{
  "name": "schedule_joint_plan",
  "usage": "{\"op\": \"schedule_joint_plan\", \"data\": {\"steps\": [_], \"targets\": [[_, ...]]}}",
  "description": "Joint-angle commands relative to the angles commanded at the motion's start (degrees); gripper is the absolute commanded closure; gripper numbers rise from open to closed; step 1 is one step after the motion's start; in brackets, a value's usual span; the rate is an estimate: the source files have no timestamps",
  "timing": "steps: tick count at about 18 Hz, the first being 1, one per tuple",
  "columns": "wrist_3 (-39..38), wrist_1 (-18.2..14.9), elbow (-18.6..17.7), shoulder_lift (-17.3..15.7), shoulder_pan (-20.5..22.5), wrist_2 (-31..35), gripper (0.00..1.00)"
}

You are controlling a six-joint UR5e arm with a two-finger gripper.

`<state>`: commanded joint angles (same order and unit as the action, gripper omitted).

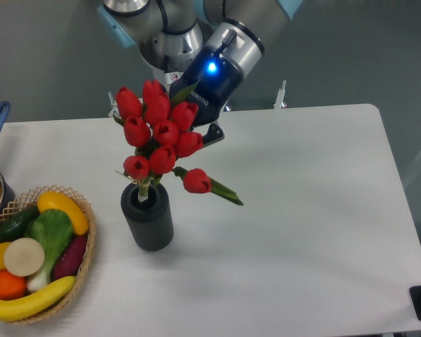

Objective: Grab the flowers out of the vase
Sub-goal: 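Lift the gripped tulips up out of the dark grey vase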

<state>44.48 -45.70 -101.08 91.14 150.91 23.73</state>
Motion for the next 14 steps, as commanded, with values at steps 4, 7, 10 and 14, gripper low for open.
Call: {"op": "schedule_joint_plan", "data": {"steps": [4,7,10,14], "targets": [[-0.54,0.00,1.32,0.17,0.70,0.09,0.70],[-0.19,0.00,2.90,1.23,2.46,0.17,0.70],[-0.01,0.00,4.04,3.42,5.26,0.35,0.70],[-0.10,0.00,3.61,3.78,9.75,0.35,0.70]]}}
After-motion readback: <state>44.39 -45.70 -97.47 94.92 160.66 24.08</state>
